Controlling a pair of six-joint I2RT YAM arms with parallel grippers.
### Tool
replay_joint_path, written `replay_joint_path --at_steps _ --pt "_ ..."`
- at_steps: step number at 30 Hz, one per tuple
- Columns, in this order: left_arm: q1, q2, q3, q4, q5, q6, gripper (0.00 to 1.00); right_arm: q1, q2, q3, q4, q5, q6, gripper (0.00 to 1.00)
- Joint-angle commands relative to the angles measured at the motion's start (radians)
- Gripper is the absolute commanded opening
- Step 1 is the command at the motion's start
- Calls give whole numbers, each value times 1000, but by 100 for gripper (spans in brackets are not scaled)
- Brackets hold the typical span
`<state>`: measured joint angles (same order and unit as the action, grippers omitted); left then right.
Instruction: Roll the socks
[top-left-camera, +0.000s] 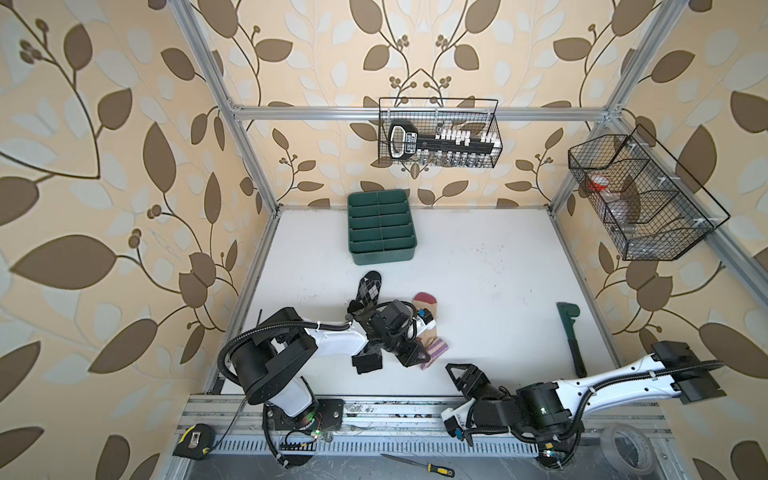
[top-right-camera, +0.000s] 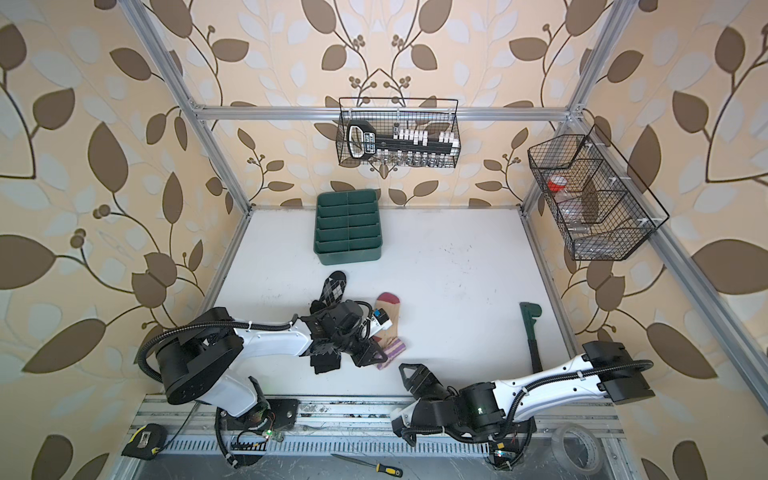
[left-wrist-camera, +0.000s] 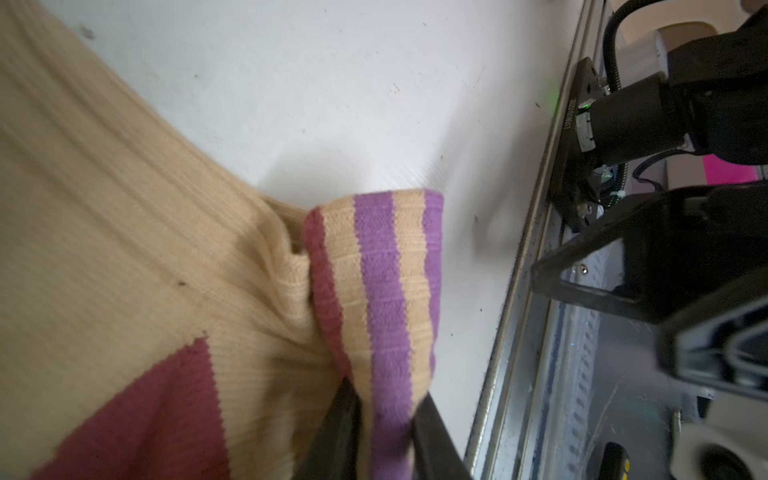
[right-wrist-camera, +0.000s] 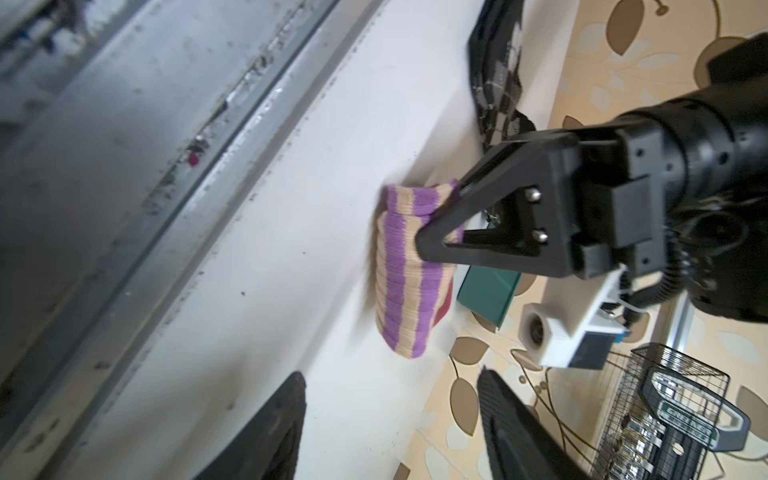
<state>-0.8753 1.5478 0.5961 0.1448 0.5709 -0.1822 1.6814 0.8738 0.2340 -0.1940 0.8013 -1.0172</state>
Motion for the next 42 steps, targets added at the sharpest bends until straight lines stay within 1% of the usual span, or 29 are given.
replay_joint_path --at_steps 1,5,8,13,20,27,30,32,35,36,39,41,42 --pt "9 6 -15 18 51 -32 23 -54 26 -14 126 -41 -57 66" --pt "9 19 -38 67 64 -74 22 -142 60 -28 202 -81 -116 67" --pt "9 31 -36 72 66 -83 22 -187 102 -28 250 -103 -135 67" --pt "9 42 -48 91 66 -103 22 -253 220 -25 366 -141 -179 67" --pt "7 23 -59 78 56 -96 22 -310 346 -31 518 -177 -195 66" --pt "4 28 -54 72 66 -91 22 -343 417 -27 592 -209 -184 63" --pt "0 19 -55 67 66 -86 22 -348 430 -27 596 -218 -175 57" --pt "-7 14 -55 62 65 -82 22 -353 433 -25 596 -223 -169 50" --pt "-18 9 -53 55 65 -75 22 -364 443 -16 594 -223 -160 33" --pt "-21 6 -54 53 64 -73 22 -367 444 -11 595 -223 -156 26" --pt "-26 -12 -54 39 54 -69 23 -370 458 2 589 -218 -146 12" --pt "-27 -39 -56 30 26 -68 30 -371 456 11 567 -223 -134 9" --pt "-27 -63 -60 26 8 -62 35 -367 449 19 544 -226 -119 7"
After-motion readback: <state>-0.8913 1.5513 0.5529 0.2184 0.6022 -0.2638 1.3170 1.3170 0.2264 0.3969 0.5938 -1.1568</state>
